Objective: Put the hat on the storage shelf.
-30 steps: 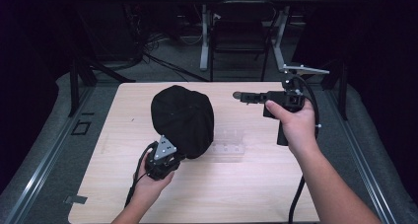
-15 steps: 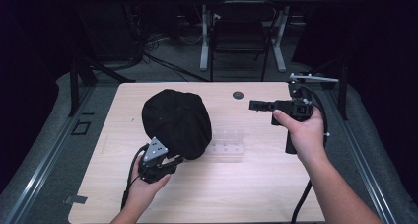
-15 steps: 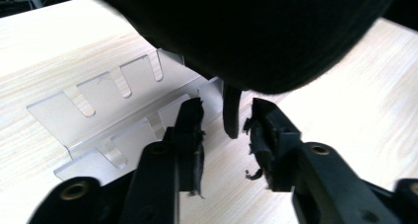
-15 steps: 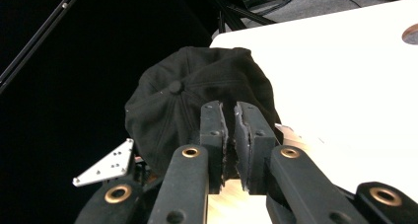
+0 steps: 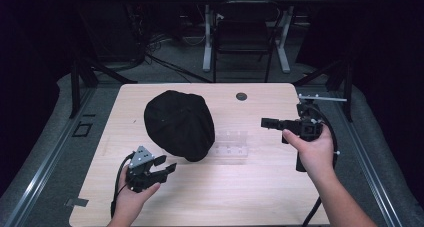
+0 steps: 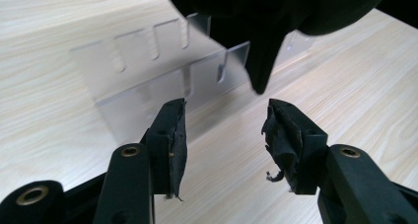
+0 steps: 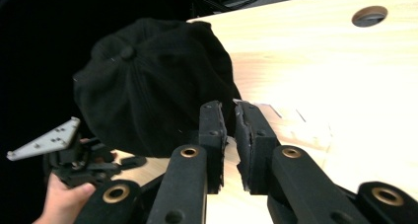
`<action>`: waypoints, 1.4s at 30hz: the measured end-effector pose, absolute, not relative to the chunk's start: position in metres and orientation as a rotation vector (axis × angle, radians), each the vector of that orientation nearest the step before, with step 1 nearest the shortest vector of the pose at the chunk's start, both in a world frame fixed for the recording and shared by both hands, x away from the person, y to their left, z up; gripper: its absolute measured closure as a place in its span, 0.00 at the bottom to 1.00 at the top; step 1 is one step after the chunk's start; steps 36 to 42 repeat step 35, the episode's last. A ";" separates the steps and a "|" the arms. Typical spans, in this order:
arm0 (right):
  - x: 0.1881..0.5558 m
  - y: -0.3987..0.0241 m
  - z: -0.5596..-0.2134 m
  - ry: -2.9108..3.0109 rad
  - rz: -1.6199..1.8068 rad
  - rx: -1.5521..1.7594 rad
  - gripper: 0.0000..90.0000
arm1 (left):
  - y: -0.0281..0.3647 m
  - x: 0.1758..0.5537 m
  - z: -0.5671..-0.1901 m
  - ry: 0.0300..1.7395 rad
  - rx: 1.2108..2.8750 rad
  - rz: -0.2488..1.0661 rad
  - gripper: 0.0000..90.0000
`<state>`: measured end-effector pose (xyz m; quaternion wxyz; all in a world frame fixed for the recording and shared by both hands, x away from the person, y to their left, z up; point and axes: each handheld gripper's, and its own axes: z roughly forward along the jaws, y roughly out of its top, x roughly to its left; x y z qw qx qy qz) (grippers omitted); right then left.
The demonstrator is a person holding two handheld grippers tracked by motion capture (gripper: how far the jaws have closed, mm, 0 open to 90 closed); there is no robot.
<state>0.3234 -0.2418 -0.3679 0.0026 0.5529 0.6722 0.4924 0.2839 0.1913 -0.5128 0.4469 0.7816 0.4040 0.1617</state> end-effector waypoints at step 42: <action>0.264 -0.246 -0.499 2.018 1.262 1.473 0.56 | 0.214 0.276 -0.543 1.069 1.893 0.373 0.55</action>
